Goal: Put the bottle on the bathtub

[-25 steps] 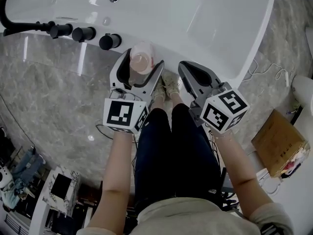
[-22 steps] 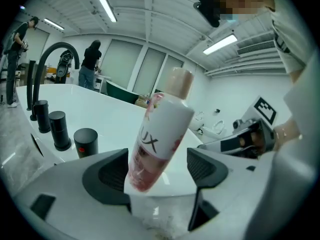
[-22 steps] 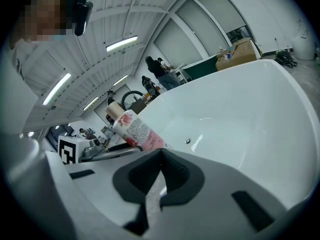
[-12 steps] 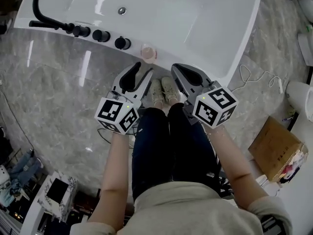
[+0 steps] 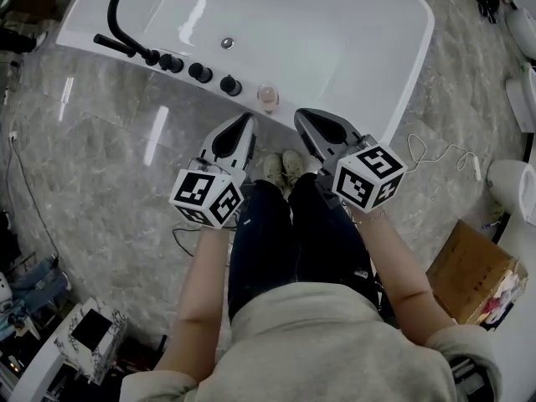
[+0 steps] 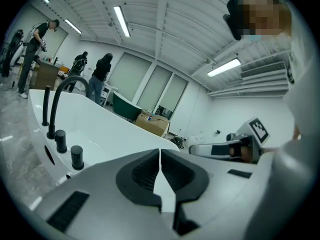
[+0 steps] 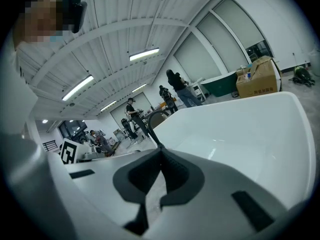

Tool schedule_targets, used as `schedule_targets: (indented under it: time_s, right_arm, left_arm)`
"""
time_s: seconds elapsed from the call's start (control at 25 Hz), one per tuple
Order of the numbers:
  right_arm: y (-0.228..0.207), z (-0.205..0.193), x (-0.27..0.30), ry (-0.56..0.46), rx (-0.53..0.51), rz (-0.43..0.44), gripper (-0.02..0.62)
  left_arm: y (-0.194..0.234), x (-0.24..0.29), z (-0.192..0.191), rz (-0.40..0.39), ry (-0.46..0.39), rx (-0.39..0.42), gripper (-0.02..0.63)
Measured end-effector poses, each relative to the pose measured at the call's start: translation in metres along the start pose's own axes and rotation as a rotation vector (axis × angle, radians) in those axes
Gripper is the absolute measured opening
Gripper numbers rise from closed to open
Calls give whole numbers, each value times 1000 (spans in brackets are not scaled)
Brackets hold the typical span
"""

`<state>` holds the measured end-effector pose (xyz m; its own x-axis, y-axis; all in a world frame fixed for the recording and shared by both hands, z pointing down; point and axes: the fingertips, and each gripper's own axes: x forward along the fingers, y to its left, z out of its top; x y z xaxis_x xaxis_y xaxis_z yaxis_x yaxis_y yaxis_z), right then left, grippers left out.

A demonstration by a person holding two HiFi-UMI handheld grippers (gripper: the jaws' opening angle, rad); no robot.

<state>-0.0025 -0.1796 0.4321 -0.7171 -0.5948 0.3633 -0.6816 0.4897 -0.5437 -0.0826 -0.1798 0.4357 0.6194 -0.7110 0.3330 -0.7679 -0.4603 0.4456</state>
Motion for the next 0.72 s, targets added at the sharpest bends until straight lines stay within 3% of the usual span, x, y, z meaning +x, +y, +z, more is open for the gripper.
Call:
schedule_targets:
  time_s: [0.2, 0.4, 0.52, 0.72]
  right_arm:
    - [16, 18, -15, -13, -30, 26, -2]
    - [35, 23, -30, 16, -90, 64, -2]
    - [40, 28, -38, 27, -125, 72, -2]
    - [48, 36, -53, 5, -135, 66, -2]
  left_arm:
    - [-22, -14, 10, 6, 8, 33, 14]
    - [-34, -24, 9, 66, 44, -5, 14]
    - [-48, -29, 18, 34, 16, -26, 12]
    - [-74, -44, 37, -39, -47, 21, 12]
